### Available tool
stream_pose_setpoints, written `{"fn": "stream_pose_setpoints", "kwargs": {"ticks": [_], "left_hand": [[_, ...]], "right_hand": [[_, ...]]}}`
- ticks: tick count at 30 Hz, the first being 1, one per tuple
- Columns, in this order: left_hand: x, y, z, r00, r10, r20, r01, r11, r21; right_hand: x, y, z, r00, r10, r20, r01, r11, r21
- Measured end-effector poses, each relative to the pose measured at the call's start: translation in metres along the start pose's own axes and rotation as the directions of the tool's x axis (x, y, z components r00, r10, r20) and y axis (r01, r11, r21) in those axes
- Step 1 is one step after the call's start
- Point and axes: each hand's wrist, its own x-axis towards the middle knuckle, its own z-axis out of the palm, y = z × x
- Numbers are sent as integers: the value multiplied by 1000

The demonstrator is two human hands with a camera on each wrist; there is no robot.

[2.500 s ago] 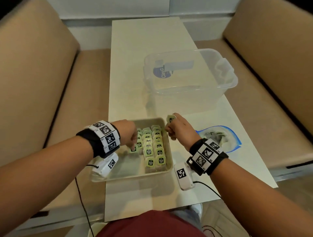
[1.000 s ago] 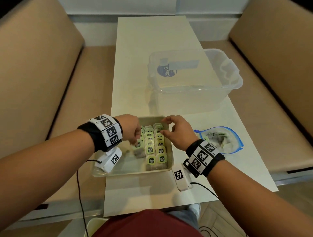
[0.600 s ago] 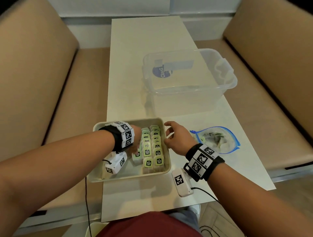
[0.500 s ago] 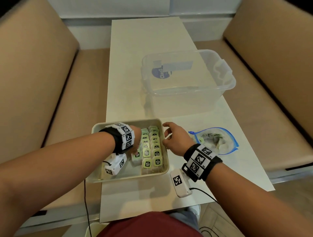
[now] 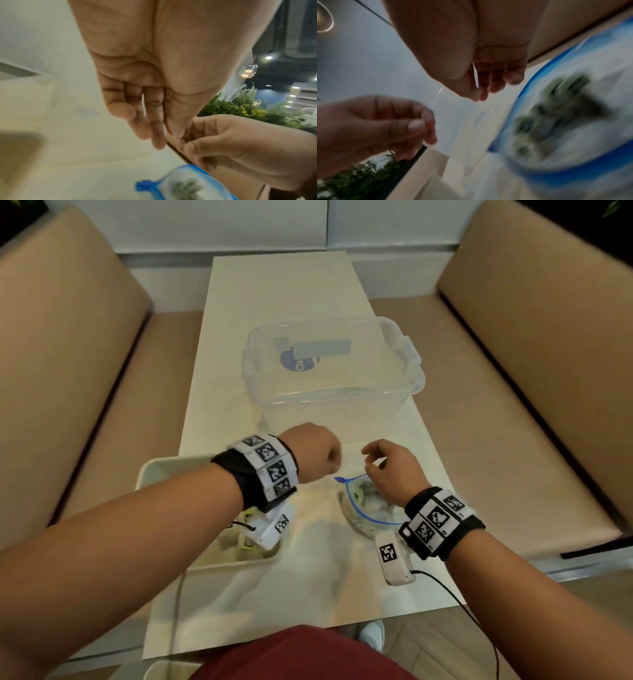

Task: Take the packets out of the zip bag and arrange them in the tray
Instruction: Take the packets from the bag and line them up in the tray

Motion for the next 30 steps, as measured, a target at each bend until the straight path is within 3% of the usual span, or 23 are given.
{"fn": "stream_pose_setpoints", "kwargs": {"ticks": [3,5,7,11,14,21,25,30], "left_hand": [[36,43,30,996,84,21,-82,993,-82],[58,63,51,996,51,70,-48,998,-46],[74,73,70,999,-18,33,16,999,42],[89,64,96,962,-163,-219,181,981,65],[93,50,105,941,-296,-165,276,952,-133],[96,46,102,860,-471,-197,296,775,-559],[89,47,106,847,-497,-190,301,741,-599],[77,33,119,845,-525,-95,331,656,-678]], "right_hand": [[-3,33,-24,996,89,-22,-92,970,-226],[-6,51,-33,986,161,41,-139,936,-322],[-6,67,-34,967,206,148,-137,915,-380],[2,86,-36,943,216,254,-131,941,-312],[13,92,-39,951,200,236,-158,970,-186],[41,96,-35,968,118,222,-138,987,77],[44,102,-37,984,22,178,-31,999,45],[37,116,-39,965,-95,243,119,989,-88]]}}
